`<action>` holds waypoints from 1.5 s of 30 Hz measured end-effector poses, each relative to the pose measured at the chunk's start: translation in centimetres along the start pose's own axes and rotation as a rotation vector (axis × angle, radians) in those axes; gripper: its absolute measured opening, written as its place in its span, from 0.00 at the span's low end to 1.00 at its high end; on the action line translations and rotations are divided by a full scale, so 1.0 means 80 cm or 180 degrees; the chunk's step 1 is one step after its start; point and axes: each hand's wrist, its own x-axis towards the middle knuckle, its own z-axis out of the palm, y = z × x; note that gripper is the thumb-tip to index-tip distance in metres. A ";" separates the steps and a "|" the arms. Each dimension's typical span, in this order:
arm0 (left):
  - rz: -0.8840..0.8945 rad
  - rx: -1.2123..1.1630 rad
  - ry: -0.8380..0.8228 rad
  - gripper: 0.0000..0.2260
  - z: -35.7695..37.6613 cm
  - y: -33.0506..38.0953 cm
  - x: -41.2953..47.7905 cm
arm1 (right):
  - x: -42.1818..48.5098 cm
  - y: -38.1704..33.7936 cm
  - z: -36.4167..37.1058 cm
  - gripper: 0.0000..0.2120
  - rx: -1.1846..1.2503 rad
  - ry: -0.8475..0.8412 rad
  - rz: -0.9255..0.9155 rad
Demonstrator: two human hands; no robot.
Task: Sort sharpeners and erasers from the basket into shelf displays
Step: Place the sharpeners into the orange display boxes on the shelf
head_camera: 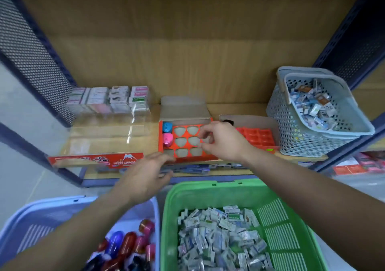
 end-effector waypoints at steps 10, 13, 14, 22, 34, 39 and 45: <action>-0.1943 -0.0527 -0.0528 0.16 0.054 -0.168 -0.250 | -0.076 -0.206 0.226 0.13 0.0570 -0.1171 -0.0408; -0.2116 -0.0587 -0.0682 0.17 0.092 -0.197 -0.272 | -0.076 -0.220 0.304 0.17 0.0529 -0.1501 -0.0188; -0.2173 -0.0622 -0.0701 0.19 0.107 -0.208 -0.274 | -0.071 -0.220 0.330 0.20 0.0458 -0.1578 -0.0057; -0.2142 -0.0475 -0.0894 0.39 0.193 -0.294 -0.244 | -0.051 -0.189 0.484 0.39 -0.0311 -0.2159 0.0236; -0.1436 0.0280 -0.1489 0.30 0.230 -0.329 -0.223 | -0.050 -0.157 0.533 0.32 -0.0499 -0.2178 0.0106; -0.1752 -0.0266 -0.1255 0.26 0.234 -0.331 -0.224 | -0.046 -0.161 0.532 0.26 -0.0224 -0.2158 0.0192; -0.2464 -0.1707 -0.0495 0.21 0.225 -0.338 -0.234 | -0.049 -0.168 0.529 0.17 0.0255 -0.2188 0.0500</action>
